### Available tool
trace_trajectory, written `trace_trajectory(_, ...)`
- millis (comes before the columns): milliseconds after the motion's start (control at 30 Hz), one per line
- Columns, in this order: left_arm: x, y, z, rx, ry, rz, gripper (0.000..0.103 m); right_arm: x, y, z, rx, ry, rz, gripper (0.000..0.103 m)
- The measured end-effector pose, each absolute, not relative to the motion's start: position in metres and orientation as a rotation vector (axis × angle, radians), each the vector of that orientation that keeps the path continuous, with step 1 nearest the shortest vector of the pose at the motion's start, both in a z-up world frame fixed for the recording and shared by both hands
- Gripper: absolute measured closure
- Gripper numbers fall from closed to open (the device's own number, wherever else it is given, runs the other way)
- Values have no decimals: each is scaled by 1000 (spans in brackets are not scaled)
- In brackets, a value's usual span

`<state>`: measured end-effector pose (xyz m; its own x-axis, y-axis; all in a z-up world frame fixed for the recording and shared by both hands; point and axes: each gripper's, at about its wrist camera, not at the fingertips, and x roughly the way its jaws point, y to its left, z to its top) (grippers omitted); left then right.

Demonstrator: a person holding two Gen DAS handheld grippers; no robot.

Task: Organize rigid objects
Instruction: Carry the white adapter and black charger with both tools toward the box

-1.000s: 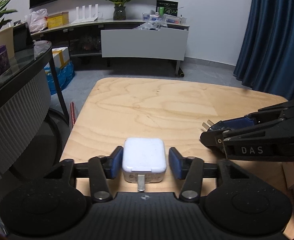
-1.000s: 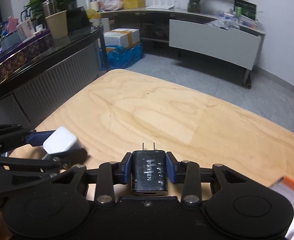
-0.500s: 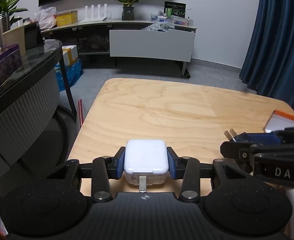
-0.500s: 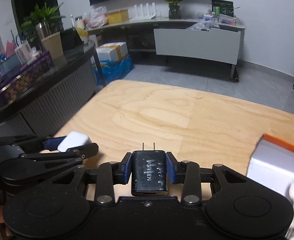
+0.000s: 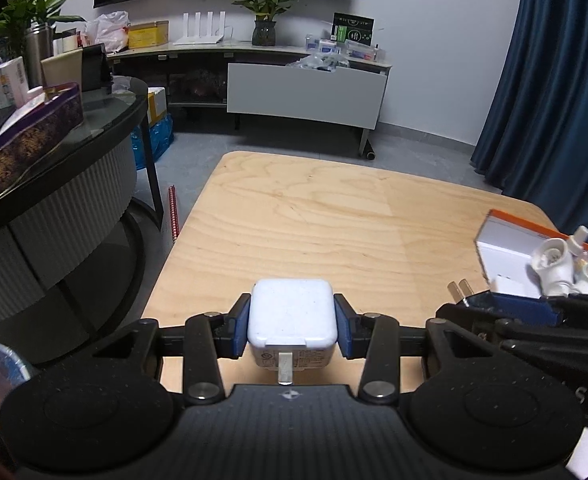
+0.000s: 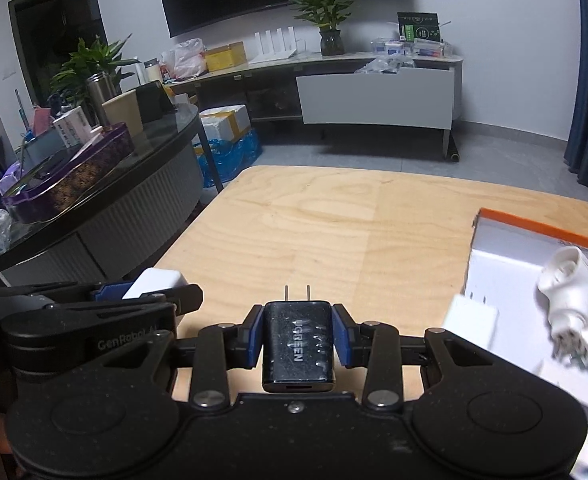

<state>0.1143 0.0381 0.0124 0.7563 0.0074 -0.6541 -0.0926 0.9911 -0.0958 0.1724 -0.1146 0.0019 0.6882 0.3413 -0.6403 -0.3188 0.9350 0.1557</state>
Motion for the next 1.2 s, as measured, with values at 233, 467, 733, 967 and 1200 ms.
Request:
trace_trajectory(233, 83, 33, 24, -127, 677, 55, 61, 137, -118, 13, 47, 680, 359, 59)
trace_trajectory(467, 60, 31, 29, -139, 653, 69, 61, 112, -121, 21, 56, 639, 350, 59)
trace_trajectory(733, 45, 29, 38, -139, 619, 77, 61, 96, -128, 25, 75, 614, 345, 59)
trace_trajectory(967, 34, 19, 46, -134, 595, 67, 61, 84, -139, 32, 92, 584, 334, 59)
trace_trajectory(1200, 24, 6, 54, -136, 575, 44, 61, 70, -153, 37, 97, 559, 312, 59)
